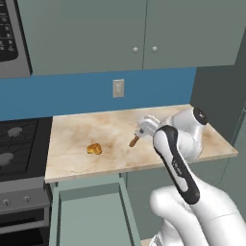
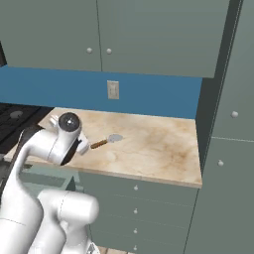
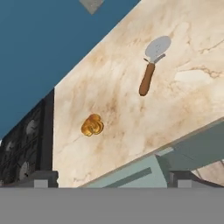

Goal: Pick the pizza cutter from the drawer and place it on the counter.

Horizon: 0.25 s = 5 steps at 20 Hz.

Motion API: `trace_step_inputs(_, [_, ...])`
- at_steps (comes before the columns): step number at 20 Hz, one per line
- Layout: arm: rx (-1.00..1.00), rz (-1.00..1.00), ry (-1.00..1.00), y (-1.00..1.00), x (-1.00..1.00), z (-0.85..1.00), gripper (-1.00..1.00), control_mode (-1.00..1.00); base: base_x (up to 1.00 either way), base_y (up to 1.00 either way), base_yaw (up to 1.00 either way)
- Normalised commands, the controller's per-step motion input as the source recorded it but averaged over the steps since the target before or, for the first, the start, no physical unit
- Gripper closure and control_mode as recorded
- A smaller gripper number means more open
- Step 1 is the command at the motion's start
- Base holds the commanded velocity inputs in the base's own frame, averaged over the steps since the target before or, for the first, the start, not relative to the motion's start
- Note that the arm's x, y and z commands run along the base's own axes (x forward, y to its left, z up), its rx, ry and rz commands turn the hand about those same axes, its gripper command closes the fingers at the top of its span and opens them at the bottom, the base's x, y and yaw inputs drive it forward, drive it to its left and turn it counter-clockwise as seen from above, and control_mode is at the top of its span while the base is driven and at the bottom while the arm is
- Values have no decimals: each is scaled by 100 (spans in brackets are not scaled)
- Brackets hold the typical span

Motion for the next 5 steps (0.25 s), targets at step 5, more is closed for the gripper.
trace_step_inputs(5, [-6,0,-7,26,-100,19,-100,-100,0,0,0])
